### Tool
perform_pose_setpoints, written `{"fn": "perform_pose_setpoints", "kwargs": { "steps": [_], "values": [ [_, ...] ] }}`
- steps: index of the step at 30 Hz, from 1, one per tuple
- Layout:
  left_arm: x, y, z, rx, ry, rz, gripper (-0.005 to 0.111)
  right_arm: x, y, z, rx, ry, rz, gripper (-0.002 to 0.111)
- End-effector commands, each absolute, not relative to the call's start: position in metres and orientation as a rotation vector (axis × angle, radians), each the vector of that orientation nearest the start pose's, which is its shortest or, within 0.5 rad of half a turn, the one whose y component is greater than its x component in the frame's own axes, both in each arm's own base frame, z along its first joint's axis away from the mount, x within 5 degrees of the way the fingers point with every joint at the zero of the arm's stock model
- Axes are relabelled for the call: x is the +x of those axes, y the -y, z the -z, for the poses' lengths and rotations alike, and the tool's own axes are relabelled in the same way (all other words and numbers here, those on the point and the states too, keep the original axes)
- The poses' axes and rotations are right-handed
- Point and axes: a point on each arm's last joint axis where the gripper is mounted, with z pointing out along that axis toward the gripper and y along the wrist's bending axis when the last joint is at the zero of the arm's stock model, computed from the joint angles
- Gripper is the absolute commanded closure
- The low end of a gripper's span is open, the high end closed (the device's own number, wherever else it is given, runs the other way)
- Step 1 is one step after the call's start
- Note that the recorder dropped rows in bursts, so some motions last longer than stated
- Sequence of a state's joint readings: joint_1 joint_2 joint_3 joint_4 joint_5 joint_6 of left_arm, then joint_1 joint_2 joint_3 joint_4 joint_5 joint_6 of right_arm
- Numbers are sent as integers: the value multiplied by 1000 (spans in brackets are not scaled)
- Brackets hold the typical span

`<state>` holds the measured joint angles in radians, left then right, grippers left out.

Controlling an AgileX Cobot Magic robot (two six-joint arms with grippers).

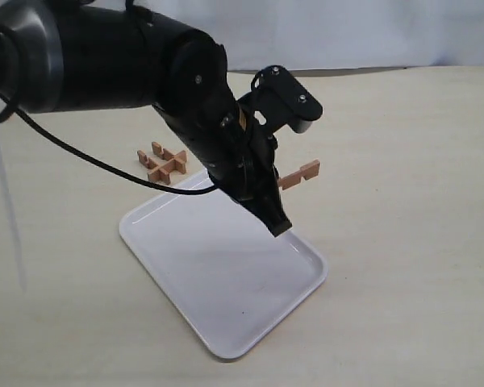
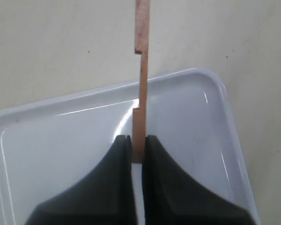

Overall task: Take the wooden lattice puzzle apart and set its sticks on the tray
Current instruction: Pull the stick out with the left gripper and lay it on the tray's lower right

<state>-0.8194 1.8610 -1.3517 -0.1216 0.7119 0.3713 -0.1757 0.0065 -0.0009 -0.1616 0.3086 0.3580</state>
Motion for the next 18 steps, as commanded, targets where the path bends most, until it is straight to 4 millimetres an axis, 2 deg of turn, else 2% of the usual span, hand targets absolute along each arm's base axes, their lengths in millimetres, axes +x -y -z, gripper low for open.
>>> {"fn": "perform_pose_setpoints", "kwargs": {
  "steps": [1,10,18],
  "values": [
    [263,298,-211,1395,-2354,306,107,53,14,-187,373,-1736,30,104],
    [265,303,-168,1439,-2481,287,107,53,14,-187,373,-1736,30,104],
    [263,301,-161,1426,-2541,281,107,53,14,-187,373,-1736,30,104]
  ]
}}
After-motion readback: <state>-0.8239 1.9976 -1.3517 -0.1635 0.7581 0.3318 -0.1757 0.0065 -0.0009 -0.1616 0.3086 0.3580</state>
